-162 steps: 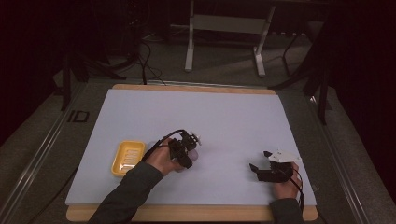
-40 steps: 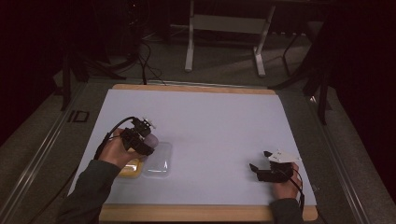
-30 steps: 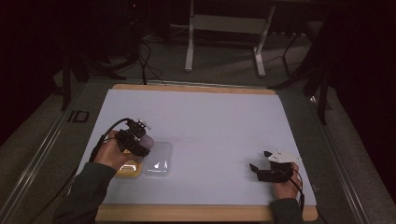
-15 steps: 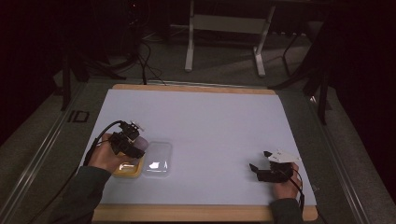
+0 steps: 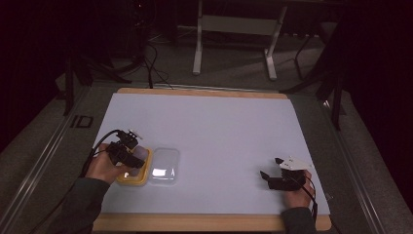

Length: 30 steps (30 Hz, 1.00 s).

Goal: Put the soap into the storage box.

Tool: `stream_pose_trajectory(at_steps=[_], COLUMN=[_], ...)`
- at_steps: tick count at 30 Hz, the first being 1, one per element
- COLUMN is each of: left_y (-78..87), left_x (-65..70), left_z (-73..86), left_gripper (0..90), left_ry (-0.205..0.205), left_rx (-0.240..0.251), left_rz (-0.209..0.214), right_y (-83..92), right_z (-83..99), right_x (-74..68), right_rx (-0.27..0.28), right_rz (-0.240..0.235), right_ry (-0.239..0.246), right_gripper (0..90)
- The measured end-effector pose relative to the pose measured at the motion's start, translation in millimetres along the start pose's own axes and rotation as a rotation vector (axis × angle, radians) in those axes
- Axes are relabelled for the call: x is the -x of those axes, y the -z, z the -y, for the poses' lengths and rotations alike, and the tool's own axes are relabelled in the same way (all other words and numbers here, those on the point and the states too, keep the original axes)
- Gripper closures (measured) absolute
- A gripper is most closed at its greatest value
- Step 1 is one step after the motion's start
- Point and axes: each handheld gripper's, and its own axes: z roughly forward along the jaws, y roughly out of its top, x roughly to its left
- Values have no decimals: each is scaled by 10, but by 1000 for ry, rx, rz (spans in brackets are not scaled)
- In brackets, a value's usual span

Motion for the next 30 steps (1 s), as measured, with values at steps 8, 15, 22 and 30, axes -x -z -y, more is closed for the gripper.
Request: stream_pose_trajectory(at_steps=[8, 15, 22, 30], left_y=[-36, -121, -214, -262], left_x=[-25, -30, -45, -186], left_z=[57, 55, 37, 119], left_gripper=[497, 497, 494, 387], left_ry=[8, 15, 36, 108], left_rx=[-16, -28, -40, -5], left_rz=[5, 10, 3, 36], right_y=[0, 0, -1, -3], right_z=[0, 0, -1, -1], right_x=[-3, -4, -5, -5], right_rx=[-2, -1, -2, -4], right_rz=[1, 0, 0, -1], right_ry=[0, 0, 1, 0], right_gripper=[185, 185, 185, 185])
